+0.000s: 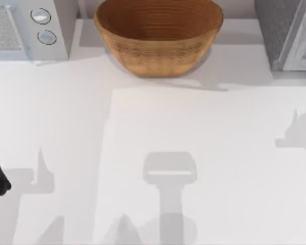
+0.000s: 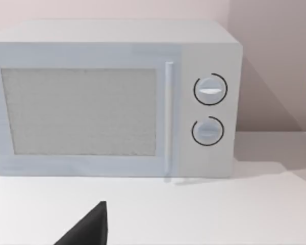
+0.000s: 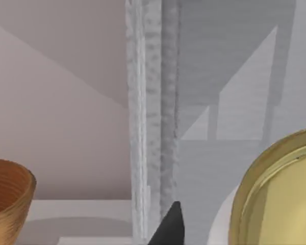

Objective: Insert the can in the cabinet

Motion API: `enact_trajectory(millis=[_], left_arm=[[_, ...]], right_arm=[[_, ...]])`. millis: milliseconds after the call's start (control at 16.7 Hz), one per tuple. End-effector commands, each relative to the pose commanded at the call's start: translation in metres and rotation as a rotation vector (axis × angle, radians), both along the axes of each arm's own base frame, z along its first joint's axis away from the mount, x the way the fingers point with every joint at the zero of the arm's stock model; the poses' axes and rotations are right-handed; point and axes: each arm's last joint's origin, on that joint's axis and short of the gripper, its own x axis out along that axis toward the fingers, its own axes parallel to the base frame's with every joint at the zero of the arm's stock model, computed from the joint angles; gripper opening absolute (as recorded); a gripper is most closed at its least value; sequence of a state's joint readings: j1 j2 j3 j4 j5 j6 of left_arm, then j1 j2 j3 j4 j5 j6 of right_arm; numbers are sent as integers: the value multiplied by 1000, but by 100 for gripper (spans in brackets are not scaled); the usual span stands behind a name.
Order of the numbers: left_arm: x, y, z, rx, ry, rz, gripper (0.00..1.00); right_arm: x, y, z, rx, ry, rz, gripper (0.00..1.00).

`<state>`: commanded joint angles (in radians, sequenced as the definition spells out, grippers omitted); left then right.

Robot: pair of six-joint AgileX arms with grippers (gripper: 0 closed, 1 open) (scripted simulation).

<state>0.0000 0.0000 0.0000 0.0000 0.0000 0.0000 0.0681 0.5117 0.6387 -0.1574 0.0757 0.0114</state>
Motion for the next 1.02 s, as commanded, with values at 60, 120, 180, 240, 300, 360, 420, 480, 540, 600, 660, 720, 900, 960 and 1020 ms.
enact_trajectory(millis=[60, 120, 180, 240, 300, 360, 420, 480, 540, 600, 660, 720, 900, 960, 1020], left_arm=[[0, 0, 0, 0, 0, 0, 100], [0, 0, 0, 0, 0, 0, 100], [0, 0, 0, 0, 0, 0, 100], [0, 0, 0, 0, 0, 0, 100], [0, 0, 0, 0, 0, 0, 100], [0, 0, 0, 0, 0, 0, 100], [0, 0, 0, 0, 0, 0, 100], [0, 0, 0, 0, 0, 0, 100], [0, 0, 0, 0, 0, 0, 100], [0, 0, 0, 0, 0, 0, 100], [0, 0, 0, 0, 0, 0, 100], [0, 0, 0, 0, 0, 0, 100], [0, 0, 0, 0, 0, 0, 100], [0, 0, 0, 0, 0, 0, 100], [0, 0, 0, 0, 0, 0, 100]], right_arm=[[8, 2, 22, 0, 2, 2, 0], [17, 5, 43, 0, 3, 4, 0], [26, 7, 63, 0, 3, 5, 0], [37, 10, 82, 0, 3, 6, 0], [48, 13, 100, 0, 2, 7, 0], [59, 17, 117, 0, 0, 8, 0], [70, 20, 132, 0, -3, 8, 0], [80, 24, 146, 0, -7, 8, 0], [90, 27, 157, 0, -11, 8, 0], [98, 30, 167, 0, -16, 8, 0], [106, 33, 176, 0, -20, 7, 0], [113, 35, 182, 0, -24, 7, 0], [125, 40, 193, 0, -29, 5, 0], [127, 40, 194, 0, -30, 4, 0], [127, 40, 194, 0, -30, 4, 0]])
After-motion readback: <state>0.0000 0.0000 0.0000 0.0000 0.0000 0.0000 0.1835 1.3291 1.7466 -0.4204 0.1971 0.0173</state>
